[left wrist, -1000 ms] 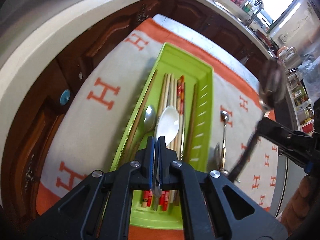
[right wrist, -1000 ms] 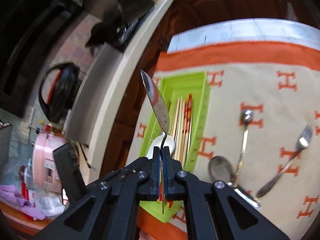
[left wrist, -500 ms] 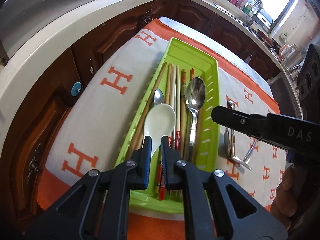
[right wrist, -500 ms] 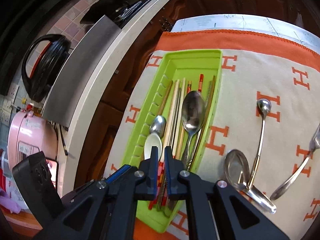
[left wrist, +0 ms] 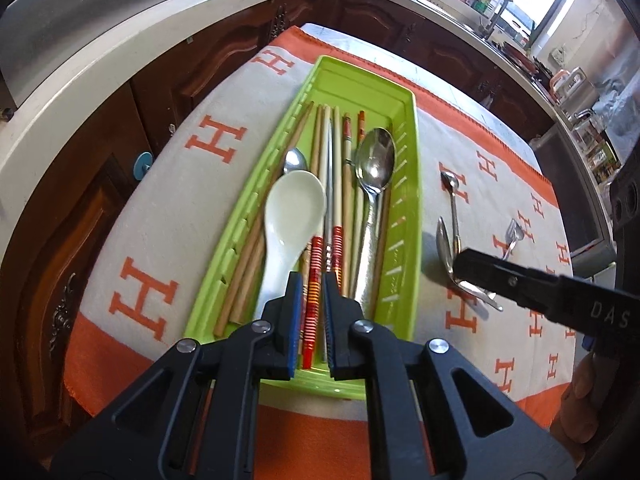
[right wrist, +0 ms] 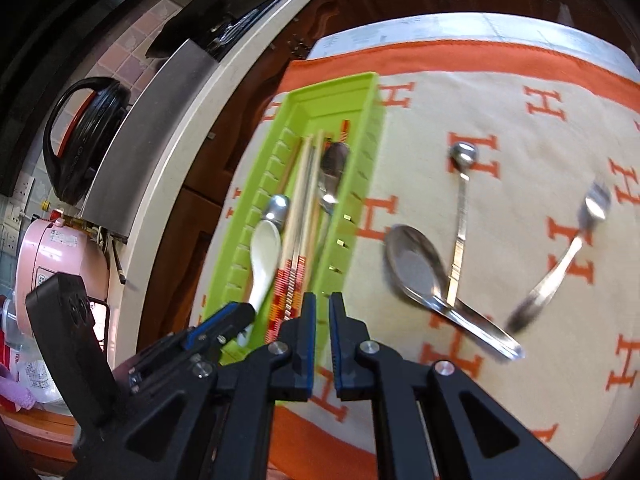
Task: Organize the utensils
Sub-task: 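Lower both held spoons into the green tray and open both tools, then move right tool to the steel fork while left tool reaches the large steel spoon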
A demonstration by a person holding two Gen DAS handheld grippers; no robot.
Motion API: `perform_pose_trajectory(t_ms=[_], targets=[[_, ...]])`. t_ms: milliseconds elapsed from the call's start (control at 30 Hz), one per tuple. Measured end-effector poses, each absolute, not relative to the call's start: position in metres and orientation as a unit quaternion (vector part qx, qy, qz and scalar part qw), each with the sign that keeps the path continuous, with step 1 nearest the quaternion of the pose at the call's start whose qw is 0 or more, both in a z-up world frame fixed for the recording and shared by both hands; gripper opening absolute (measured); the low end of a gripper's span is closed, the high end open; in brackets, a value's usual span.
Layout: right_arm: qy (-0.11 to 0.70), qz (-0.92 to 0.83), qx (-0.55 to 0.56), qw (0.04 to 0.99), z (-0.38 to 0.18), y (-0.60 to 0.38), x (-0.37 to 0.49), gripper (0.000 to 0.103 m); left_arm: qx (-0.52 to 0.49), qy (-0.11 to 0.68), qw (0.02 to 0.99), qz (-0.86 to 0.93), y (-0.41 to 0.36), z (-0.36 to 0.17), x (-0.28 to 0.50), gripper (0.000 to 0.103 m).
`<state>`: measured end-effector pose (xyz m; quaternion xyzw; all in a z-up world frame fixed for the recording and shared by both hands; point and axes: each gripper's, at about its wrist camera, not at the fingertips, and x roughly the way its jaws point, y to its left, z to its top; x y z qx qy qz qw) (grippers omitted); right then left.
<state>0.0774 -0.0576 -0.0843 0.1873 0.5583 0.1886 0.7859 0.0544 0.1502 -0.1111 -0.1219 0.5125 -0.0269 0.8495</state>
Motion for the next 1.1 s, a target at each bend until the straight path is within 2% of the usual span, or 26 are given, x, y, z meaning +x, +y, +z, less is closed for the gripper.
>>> perform_pose_trajectory(t_ms=[533,833,900,967,1100], targets=[[0.539,0.109,0.259,0.794,-0.101,-0.149,0.066,0.007,-0.075,0.518,0.85,-0.055,0.1,-0.104,0.057,0.007],[0.53,0.051,0.329,0.78,-0.117,-0.211,0.073,0.007,-0.048,0.494,0.866,-0.065,0.07,-0.089,0.064,0.008],[0.529,0.035,0.335,0.779,-0.121,-0.22,0.078,0.009,-0.046,0.496,0.864,-0.071,0.063,-0.089,0.067,0.008],[0.526,0.025,0.342,0.778,-0.125,-0.227,0.081,0.021,-0.058,0.507,0.856,-0.083,0.058,-0.093,0.071,0.008],[0.527,0.022,0.347,0.775,-0.135,-0.23,0.092,0.023,-0.101,0.535,0.832,-0.109,0.054,-0.107,0.079,0.008]])
